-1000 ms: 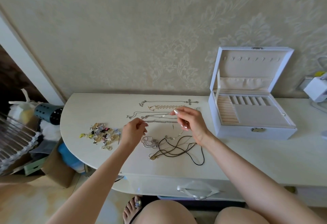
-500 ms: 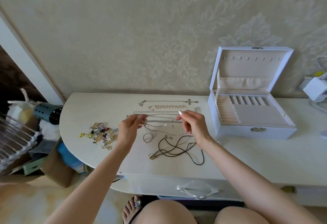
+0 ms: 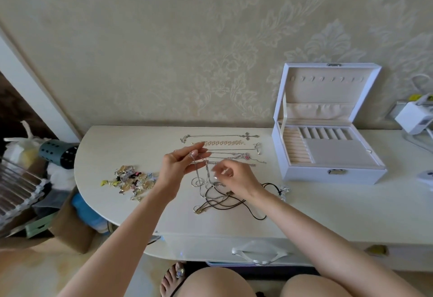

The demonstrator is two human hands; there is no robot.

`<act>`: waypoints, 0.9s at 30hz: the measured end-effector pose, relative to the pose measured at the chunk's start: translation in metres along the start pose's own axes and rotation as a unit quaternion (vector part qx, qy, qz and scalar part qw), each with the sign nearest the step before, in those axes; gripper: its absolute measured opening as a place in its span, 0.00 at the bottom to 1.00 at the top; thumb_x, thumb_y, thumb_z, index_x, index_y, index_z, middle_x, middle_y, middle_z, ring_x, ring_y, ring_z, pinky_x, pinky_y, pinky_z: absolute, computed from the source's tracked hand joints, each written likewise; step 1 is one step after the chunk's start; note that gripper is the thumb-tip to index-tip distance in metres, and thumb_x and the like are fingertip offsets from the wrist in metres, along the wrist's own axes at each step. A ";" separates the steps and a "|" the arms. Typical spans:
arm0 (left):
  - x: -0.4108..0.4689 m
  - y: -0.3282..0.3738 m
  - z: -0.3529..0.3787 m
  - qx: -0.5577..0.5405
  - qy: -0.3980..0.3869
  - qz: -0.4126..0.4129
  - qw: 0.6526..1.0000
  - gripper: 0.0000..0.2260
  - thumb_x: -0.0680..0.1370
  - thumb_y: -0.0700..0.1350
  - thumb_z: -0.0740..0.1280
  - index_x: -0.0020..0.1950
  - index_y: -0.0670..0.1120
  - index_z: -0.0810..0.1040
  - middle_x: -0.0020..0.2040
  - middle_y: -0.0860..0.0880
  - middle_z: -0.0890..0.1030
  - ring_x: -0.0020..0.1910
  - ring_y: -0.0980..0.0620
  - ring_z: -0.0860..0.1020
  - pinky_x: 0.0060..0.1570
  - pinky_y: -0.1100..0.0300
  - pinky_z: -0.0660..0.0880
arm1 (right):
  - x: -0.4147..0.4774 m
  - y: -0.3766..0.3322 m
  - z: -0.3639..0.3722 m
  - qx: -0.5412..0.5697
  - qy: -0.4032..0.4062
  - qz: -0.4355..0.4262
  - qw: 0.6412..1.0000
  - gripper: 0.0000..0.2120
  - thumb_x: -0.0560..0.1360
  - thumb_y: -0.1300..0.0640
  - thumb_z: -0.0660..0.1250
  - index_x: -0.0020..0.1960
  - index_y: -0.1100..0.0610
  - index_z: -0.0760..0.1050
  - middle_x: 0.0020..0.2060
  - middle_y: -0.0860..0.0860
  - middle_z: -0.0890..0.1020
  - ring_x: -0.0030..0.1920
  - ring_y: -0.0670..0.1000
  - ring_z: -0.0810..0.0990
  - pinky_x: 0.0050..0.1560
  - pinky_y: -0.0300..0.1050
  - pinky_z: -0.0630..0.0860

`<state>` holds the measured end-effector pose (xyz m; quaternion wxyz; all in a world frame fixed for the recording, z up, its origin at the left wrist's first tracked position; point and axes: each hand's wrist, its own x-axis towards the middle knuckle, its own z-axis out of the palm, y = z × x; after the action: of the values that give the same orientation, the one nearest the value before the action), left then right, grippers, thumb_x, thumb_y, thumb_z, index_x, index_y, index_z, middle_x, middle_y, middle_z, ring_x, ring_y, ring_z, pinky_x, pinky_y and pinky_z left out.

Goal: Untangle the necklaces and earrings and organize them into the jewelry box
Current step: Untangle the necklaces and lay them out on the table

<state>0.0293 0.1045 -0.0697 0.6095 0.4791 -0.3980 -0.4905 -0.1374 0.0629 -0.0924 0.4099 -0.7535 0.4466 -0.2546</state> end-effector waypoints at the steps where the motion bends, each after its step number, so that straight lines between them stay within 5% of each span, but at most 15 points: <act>1: 0.000 0.000 0.001 -0.008 -0.005 -0.004 1.000 0.12 0.78 0.33 0.59 0.59 0.38 0.76 0.51 0.41 0.81 0.51 0.48 0.82 0.48 0.59 0.80 | 0.001 -0.004 -0.001 0.053 -0.002 0.007 0.999 0.07 0.71 0.60 0.69 0.48 0.53 0.79 0.43 0.42 0.81 0.36 0.42 0.76 0.42 0.37 0.73; 13: -0.002 -0.003 -0.001 0.054 -0.035 -0.048 0.997 0.20 0.75 0.24 0.53 0.60 0.37 0.76 0.52 0.39 0.81 0.51 0.49 0.81 0.45 0.59 0.80 | 0.003 -0.013 -0.012 0.204 0.027 0.016 0.979 0.04 0.72 0.61 0.69 0.39 0.56 0.76 0.35 0.48 0.79 0.38 0.45 0.76 0.46 0.37 0.71; 16: -0.004 -0.001 0.002 0.151 -0.066 -0.049 0.985 0.16 0.74 0.31 0.58 0.56 0.42 0.79 0.49 0.44 0.82 0.46 0.53 0.80 0.43 0.62 0.77 | 0.006 -0.019 -0.018 0.229 0.011 0.002 0.973 0.03 0.73 0.61 0.68 0.41 0.58 0.75 0.32 0.50 0.80 0.35 0.46 0.78 0.48 0.41 0.73; 19: -0.005 0.000 0.008 0.276 -0.071 -0.011 0.958 0.04 0.76 0.38 0.66 0.47 0.45 0.79 0.41 0.48 0.80 0.39 0.55 0.76 0.40 0.65 0.72 | 0.008 -0.024 -0.020 0.212 0.017 -0.004 0.977 0.03 0.73 0.59 0.69 0.41 0.57 0.77 0.34 0.50 0.78 0.34 0.44 0.74 0.40 0.39 0.73; 21: -0.004 0.000 0.010 0.314 -0.064 0.017 0.947 0.05 0.76 0.42 0.67 0.40 0.46 0.77 0.42 0.49 0.75 0.39 0.56 0.73 0.41 0.68 0.70 | 0.008 -0.025 -0.022 0.203 0.044 0.003 0.978 0.04 0.72 0.58 0.70 0.40 0.56 0.77 0.32 0.49 0.77 0.31 0.44 0.72 0.36 0.39 0.72; 23: -0.004 0.004 0.012 0.298 -0.061 0.019 0.953 0.09 0.77 0.44 0.66 0.37 0.45 0.76 0.45 0.49 0.71 0.42 0.56 0.71 0.43 0.73 0.68 | 0.008 -0.024 -0.023 0.216 0.062 0.014 0.974 0.05 0.72 0.57 0.70 0.40 0.57 0.78 0.27 0.45 0.74 0.27 0.45 0.69 0.32 0.40 0.69; 27: -0.003 0.013 0.012 0.198 -0.041 0.011 0.979 0.10 0.77 0.46 0.63 0.38 0.43 0.73 0.41 0.50 0.72 0.40 0.57 0.70 0.48 0.63 0.66 | 0.003 -0.023 -0.026 0.189 0.061 0.014 0.980 0.05 0.75 0.58 0.67 0.42 0.59 0.80 0.21 0.39 0.73 0.25 0.39 0.69 0.31 0.31 0.62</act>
<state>0.0201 0.1054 -0.0548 0.4912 0.5654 -0.5172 -0.4142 -0.1451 0.0564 -0.0592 0.5206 -0.6392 0.4247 -0.3742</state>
